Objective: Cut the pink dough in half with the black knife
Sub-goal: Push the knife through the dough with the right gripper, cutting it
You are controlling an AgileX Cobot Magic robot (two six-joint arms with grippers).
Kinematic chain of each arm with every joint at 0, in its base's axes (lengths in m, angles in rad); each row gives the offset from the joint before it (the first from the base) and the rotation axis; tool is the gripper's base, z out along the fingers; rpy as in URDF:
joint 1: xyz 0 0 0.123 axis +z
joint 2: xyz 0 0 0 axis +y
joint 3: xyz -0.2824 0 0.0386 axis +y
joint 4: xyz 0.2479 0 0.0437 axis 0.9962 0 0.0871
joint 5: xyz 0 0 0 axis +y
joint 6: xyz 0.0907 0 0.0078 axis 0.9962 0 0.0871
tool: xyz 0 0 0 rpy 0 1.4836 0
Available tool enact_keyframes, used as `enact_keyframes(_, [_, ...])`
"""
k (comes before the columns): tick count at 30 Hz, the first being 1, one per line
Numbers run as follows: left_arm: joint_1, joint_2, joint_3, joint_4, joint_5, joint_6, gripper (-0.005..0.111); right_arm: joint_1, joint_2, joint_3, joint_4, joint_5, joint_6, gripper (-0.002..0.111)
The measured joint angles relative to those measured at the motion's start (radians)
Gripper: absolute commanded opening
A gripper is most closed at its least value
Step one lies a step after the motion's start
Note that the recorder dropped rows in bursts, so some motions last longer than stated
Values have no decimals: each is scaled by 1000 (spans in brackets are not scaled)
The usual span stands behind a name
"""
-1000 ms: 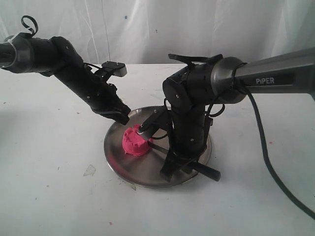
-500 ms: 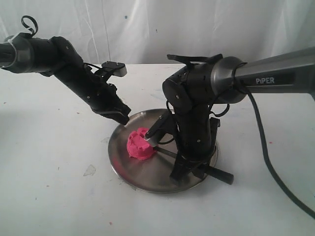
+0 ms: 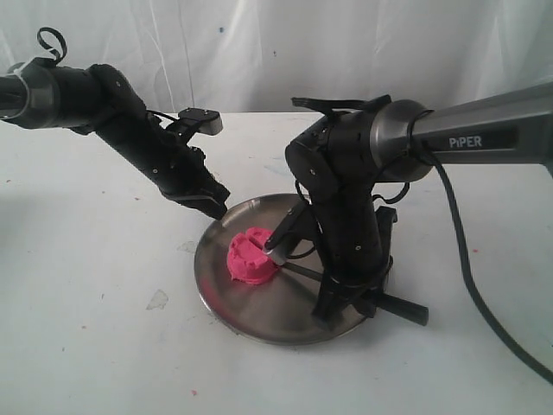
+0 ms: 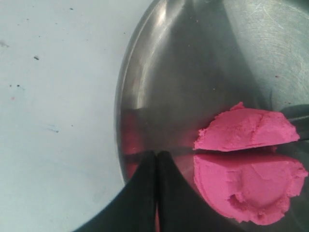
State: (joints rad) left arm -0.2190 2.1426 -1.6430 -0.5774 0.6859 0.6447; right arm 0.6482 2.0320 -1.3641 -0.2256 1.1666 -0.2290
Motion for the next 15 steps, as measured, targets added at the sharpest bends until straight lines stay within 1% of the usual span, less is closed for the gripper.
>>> enact_keyframes(15, [0, 0, 0, 0, 0, -1, 0, 0, 0, 0, -25, 44, 0, 0])
